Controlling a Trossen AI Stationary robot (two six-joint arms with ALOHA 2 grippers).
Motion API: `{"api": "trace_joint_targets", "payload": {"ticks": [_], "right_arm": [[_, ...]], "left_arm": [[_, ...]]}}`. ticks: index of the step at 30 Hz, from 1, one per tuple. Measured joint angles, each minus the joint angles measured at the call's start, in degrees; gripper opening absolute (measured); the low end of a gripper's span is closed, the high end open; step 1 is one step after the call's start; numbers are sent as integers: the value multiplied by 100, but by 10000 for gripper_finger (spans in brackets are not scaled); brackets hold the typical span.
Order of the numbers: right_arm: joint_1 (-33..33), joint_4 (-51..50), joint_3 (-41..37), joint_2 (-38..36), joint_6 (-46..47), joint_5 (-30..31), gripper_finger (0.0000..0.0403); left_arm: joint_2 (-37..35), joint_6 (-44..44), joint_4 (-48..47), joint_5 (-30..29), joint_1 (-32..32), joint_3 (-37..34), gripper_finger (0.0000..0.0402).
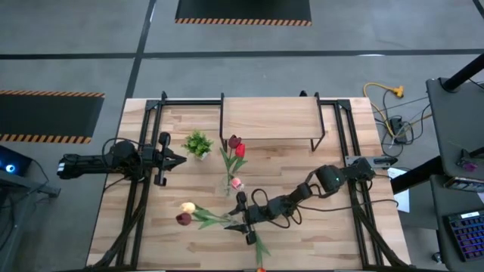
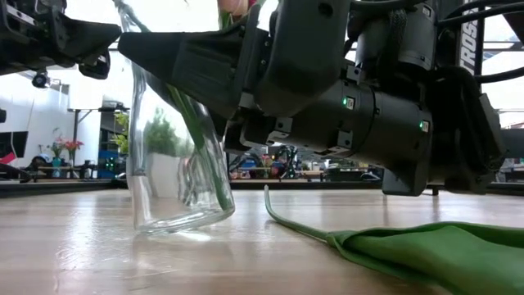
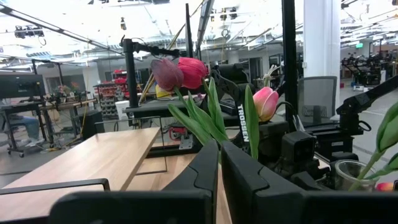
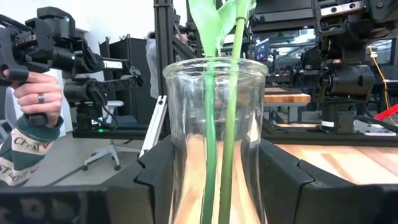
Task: Pick and place flowers into a vace then onto a shelf
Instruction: Adjust the right transparent vase
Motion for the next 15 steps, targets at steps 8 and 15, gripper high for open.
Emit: {"api": "trace_joint_targets", "payload": {"ticks": [8, 15], "right_arm": [[-2, 2, -49, -4, -15, -35, 178], [-2, 4, -92, -13, -8, -56, 179]], "left_arm": [[-2, 1, 0, 0, -1, 0, 3], [-1, 2, 0, 0, 0, 0, 3]]}}
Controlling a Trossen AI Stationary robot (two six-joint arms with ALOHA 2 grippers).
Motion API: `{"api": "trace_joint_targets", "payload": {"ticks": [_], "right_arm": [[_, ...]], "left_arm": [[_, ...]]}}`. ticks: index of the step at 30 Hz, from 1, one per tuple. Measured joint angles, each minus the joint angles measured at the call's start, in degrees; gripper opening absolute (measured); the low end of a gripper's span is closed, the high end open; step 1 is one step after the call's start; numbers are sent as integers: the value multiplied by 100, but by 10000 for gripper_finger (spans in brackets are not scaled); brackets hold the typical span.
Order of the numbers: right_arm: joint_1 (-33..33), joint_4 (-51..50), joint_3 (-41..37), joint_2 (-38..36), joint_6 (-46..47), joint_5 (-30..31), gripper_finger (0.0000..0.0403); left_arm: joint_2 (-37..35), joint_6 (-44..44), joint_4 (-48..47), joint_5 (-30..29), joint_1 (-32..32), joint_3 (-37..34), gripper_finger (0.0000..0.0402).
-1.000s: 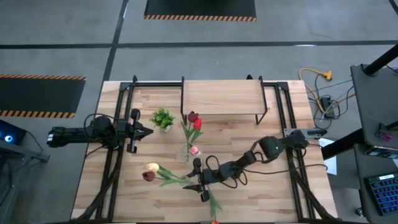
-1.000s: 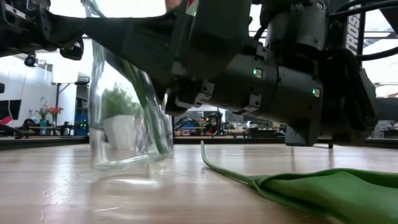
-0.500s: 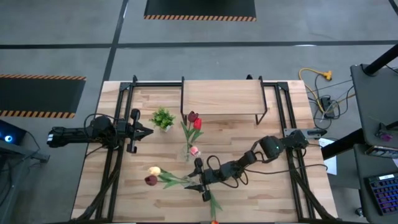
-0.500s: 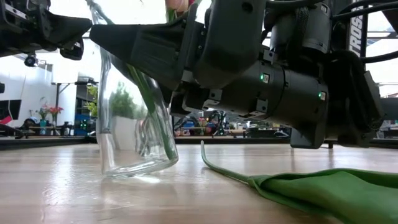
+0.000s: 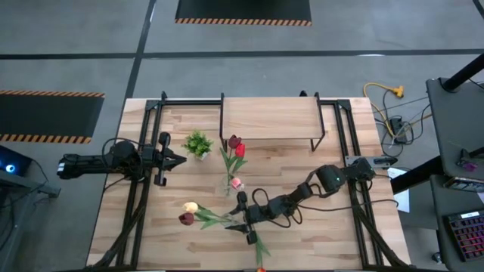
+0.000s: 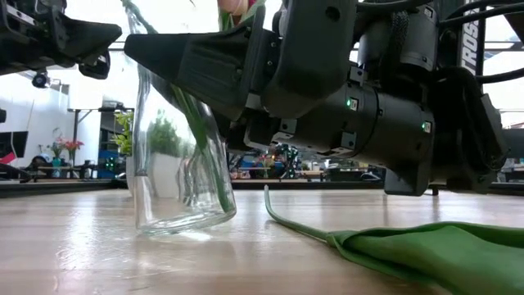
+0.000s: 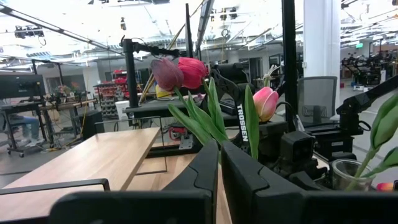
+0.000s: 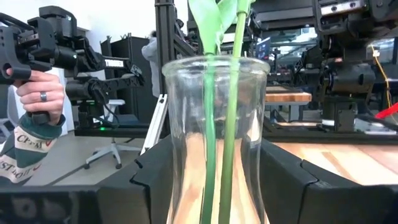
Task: Pick and place flowers into a vace then onto a shelf
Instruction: Adjust the right transparent vase, then put the yellow tulip into the bottom transparent vase
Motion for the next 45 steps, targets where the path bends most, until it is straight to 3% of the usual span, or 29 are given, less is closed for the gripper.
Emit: {"api": "trace_joint_targets", "payload": {"ticks": [13, 17, 27, 33, 38, 45], "right_arm": [[-15, -44, -347, -109, 273, 26, 262], [-14, -64, -630, -466, 30, 40, 278], [-11, -1261, -1622, -1808, -139, 74, 277], [-11, -2689, -2082, -2924, -180, 83, 277], [48, -5046, -2004, -3970, -420, 83, 276], [412, -8000, -1350, -4738, -1968, 58, 276]], "left_arm": [[1, 0, 0, 0, 0, 0, 3], [1, 0, 0, 0, 0, 0, 3], [0, -1, -9, 0, -2, 0, 3], [1, -2, -22, 0, -2, 0, 3], [1, -2, -21, 0, -2, 0, 3], [0, 0, -42, 9, -2, 0, 3]]}}
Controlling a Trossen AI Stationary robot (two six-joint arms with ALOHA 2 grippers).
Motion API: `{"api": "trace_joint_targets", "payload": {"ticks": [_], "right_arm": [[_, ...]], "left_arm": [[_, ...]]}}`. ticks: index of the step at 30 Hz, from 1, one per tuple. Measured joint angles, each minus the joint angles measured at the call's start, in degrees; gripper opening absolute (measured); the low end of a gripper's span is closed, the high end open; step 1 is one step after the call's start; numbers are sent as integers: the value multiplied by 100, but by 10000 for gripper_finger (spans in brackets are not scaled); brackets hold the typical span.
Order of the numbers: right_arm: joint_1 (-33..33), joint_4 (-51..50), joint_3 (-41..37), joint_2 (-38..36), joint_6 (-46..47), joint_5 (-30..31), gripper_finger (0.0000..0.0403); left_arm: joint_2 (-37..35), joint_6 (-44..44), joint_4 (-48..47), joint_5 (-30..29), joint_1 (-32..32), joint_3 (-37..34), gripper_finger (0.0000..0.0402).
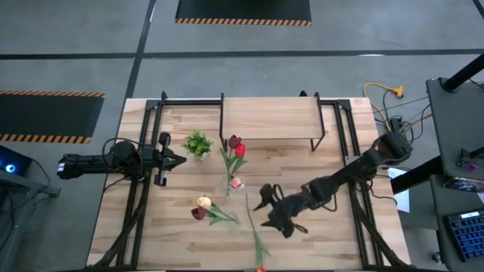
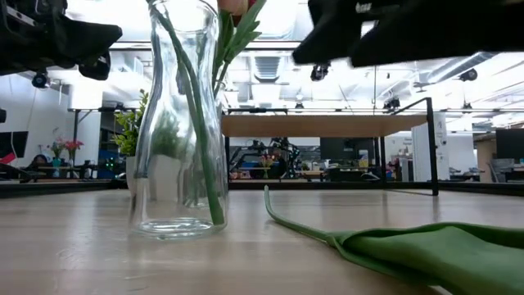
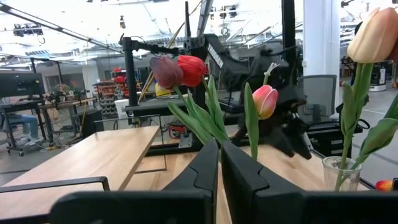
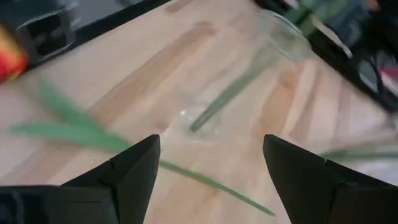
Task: Pick and place flowers into a vace then onto a shelf
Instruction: Put the yellow tulip into the bottom transparent vase
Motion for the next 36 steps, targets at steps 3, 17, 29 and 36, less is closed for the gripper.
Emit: {"api": "trace_joint_targets", "payload": {"ticks": [3, 17, 29, 36], "right_arm": [[225, -820, 382, -38, -720, -8, 276], [634, -3223, 2324, 1374, -2469, -179, 244], [672, -4046, 3390, 2637, -3937, -299, 230], [577, -4236, 3766, 2865, -4459, -490, 226]], "left_arm": [[-1, 0, 0, 4, 0, 0, 3], [1, 0, -17, 10, 0, -6, 3], [5, -42, -81, 10, 0, -7, 3], [3, -42, -74, 13, 0, -7, 3]]}}
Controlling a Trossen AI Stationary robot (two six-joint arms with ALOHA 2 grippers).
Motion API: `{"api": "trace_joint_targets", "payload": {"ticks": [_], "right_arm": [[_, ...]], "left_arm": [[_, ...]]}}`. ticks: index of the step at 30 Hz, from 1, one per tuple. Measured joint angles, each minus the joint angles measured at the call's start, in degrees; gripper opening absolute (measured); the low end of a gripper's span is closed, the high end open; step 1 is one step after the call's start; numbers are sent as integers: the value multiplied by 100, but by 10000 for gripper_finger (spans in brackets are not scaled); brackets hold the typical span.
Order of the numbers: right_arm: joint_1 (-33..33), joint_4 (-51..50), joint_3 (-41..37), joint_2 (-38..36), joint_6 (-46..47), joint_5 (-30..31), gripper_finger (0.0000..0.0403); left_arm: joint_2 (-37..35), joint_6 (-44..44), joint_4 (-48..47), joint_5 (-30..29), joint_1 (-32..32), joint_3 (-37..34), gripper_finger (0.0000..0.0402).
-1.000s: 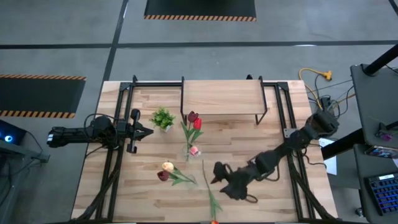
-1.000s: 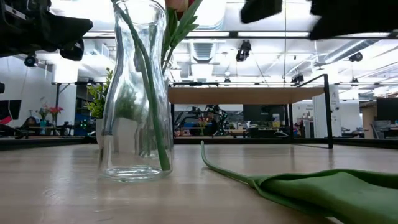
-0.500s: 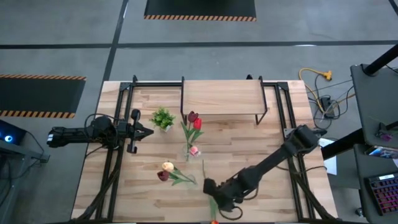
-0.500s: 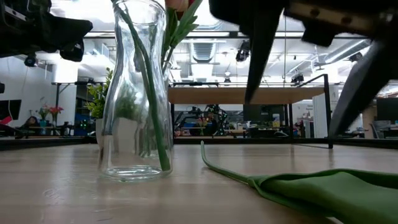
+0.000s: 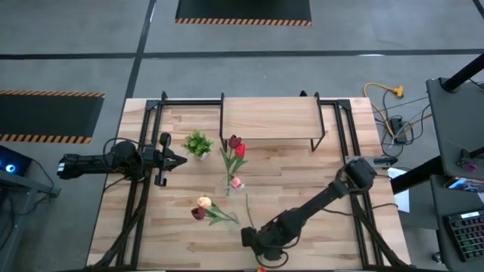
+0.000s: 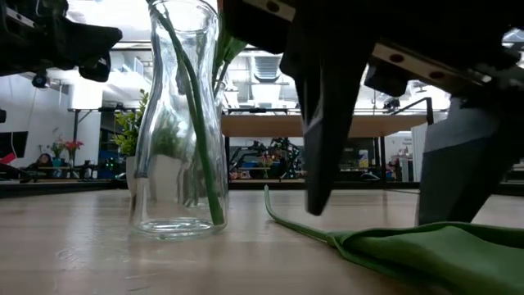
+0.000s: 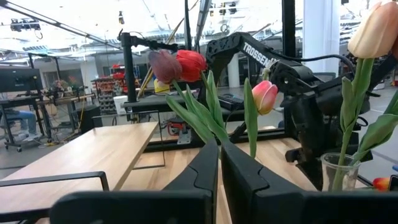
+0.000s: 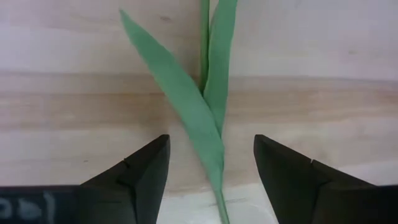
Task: Pick and place flowers into a vace then onto a shelf
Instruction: Put the yellow tulip into the bottom transparent vase
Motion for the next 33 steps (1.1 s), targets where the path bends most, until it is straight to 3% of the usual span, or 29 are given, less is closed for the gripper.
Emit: {"api": "trace_joint_targets", "payload": {"ticks": [4, 12, 23, 33], "right_arm": [[-191, -65, 13, 0, -54, -672, 211], [-415, -117, -64, 0, -16, -1138, 139], [-487, -68, -106, -2, 315, -1218, 18], [-542, -902, -102, -26, 1855, -1159, 8]], "left_arm": [[0, 0, 11, 0, 0, 0, 3], [-2, 0, 9, 0, 0, 0, 3], [-2, 0, -2, 0, 0, 0, 3], [-3, 0, -5, 0, 0, 0, 3]]}}
